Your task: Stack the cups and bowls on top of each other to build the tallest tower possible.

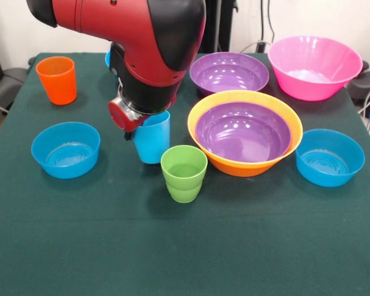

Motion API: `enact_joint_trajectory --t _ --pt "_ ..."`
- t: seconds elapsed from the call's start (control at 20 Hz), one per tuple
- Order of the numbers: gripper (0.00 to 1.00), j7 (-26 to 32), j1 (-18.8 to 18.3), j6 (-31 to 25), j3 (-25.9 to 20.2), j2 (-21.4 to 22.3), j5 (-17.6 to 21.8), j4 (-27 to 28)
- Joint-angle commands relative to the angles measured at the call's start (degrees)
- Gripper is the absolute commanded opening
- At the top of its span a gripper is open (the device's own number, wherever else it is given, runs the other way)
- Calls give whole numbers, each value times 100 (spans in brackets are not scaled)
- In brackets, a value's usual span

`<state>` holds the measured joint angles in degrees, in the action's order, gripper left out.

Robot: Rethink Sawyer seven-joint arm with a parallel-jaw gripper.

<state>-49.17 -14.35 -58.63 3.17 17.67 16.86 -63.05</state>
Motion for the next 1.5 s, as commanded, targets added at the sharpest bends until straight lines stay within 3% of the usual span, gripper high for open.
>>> enact_joint_trajectory --t 0.05,0.6,1.5 --pt "0 -1337 135 361 -264 -201 -134 322" --pt "0 -1502 165 334 -297 -366 -118 467" --pt "0 -1549 199 -502 -286 -278 -488 351"
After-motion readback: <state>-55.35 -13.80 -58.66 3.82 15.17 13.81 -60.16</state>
